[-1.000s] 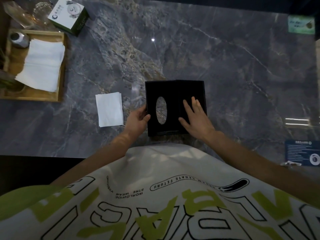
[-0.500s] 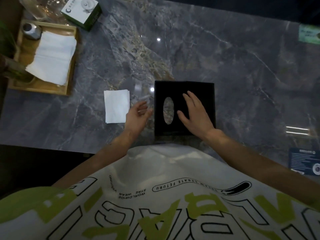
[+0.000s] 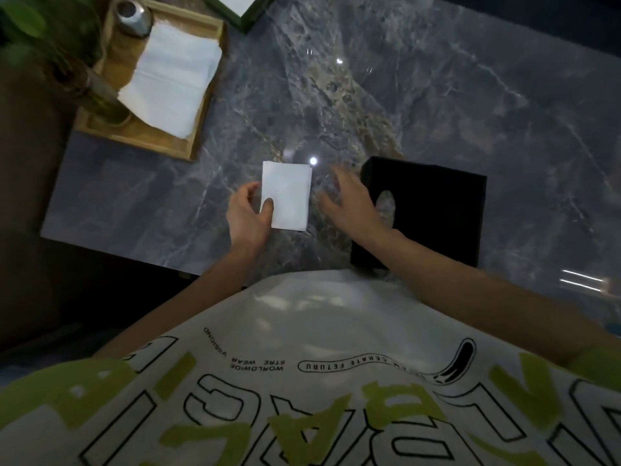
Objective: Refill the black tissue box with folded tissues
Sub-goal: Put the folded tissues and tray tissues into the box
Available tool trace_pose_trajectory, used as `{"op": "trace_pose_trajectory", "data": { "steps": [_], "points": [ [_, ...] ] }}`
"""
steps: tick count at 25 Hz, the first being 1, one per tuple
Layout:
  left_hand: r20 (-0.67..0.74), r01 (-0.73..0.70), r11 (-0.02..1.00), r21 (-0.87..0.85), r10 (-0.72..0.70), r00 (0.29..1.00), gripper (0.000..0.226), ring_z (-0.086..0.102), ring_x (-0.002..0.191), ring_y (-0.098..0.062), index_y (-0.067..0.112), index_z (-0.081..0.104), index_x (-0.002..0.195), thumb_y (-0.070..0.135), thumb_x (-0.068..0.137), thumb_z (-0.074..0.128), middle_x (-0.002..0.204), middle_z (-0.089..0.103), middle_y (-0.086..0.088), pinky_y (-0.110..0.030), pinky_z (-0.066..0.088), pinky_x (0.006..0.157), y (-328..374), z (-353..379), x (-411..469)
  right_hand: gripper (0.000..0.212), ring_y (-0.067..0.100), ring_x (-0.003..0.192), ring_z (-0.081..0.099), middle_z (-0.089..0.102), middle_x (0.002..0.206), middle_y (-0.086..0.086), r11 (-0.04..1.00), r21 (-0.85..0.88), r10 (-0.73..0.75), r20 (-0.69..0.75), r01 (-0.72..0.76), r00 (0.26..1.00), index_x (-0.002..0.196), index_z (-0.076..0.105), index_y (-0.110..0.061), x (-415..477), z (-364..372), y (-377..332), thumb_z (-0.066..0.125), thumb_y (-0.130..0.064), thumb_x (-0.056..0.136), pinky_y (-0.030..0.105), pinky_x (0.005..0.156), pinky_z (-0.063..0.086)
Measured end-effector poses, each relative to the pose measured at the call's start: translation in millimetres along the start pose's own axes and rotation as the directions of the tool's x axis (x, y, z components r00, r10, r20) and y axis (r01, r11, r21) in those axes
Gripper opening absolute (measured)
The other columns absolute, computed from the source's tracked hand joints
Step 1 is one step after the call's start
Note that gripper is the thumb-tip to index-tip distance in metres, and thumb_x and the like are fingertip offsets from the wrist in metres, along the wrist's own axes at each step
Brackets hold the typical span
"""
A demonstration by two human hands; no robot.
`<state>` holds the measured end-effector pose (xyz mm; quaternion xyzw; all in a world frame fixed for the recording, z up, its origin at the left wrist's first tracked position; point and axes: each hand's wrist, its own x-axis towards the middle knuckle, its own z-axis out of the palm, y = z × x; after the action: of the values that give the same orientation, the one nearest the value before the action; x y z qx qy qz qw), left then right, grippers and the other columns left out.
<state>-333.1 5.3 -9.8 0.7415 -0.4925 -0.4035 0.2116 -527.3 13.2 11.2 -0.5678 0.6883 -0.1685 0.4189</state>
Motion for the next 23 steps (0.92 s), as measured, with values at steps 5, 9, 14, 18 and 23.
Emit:
{"op": "trace_pose_trajectory", "data": {
  "steps": [5, 9, 14, 18, 23],
  "points": [
    [0.137, 0.133, 0.988, -0.076, -0.122, 0.983, 0.050, 0.057, 0.117, -0.022, 0.010, 0.047, 0.136, 0.018, 0.090, 0.065, 0.132, 0.057, -0.010, -0.024, 0.045, 0.087, -8.2, -6.7, 21.3, 0.040, 0.020, 0.098, 0.055, 0.058, 0.108, 0.008, 0.979, 0.028, 0.203, 0.020, -0.204, 0.979, 0.127, 0.051, -0.004, 21.7, 33.6, -11.9, 0.059, -0.022, 0.093, 0.025, 0.078, 0.039],
    [0.227, 0.200, 0.978, -0.060, -0.181, 0.957, 0.056, 0.057, 0.102, -0.017, 0.010, 0.042, 0.139, 0.019, 0.089, 0.068, 0.132, 0.057, -0.011, -0.024, 0.045, 0.078, -6.4, -1.8, 37.7, 0.043, 0.026, 0.108, 0.061, 0.065, 0.119, 0.014, 0.921, 0.090, 0.382, 0.001, -0.380, 0.924, 0.129, 0.054, -0.004, 34.6, 47.5, -18.7, 0.062, -0.014, 0.088, 0.024, 0.079, 0.042],
    [0.300, 0.299, 0.953, -0.050, -0.271, 0.915, 0.053, 0.060, 0.103, -0.024, 0.010, 0.044, 0.133, 0.018, 0.087, 0.069, 0.122, 0.061, -0.012, -0.032, 0.050, 0.080, -12.0, 3.6, 47.5, 0.045, 0.016, 0.098, 0.057, 0.064, 0.120, 0.007, 0.850, 0.180, 0.506, -0.017, -0.495, 0.862, 0.129, 0.055, -0.006, 43.6, 56.2, -25.5, 0.068, -0.013, 0.086, 0.025, 0.078, 0.042],
    [0.333, 0.326, 0.944, -0.043, -0.294, 0.896, 0.044, 0.063, 0.102, -0.026, 0.006, 0.051, 0.124, 0.017, 0.086, 0.070, 0.113, 0.066, -0.012, -0.037, 0.052, 0.089, -18.5, 0.2, 45.7, 0.044, 0.020, 0.096, 0.056, 0.059, 0.113, 0.008, 0.781, 0.236, 0.594, 0.009, -0.579, 0.805, 0.123, 0.052, -0.005, 44.3, 66.3, -25.2, 0.072, -0.016, 0.085, 0.029, 0.075, 0.044],
    [0.360, 0.282, 0.956, -0.083, -0.235, 0.903, 0.024, 0.066, 0.098, -0.029, 0.002, 0.065, 0.110, 0.012, 0.088, 0.062, 0.107, 0.070, -0.016, -0.044, 0.055, 0.090, -25.9, -7.0, 35.8, 0.005, 0.023, 0.087, 0.063, 0.066, 0.087, 0.007, 0.753, 0.310, 0.596, 0.053, -0.581, 0.801, 0.090, 0.066, -0.008, 40.3, 68.4, -18.9, 0.067, -0.008, 0.085, 0.032, 0.072, 0.051]
  ]
}}
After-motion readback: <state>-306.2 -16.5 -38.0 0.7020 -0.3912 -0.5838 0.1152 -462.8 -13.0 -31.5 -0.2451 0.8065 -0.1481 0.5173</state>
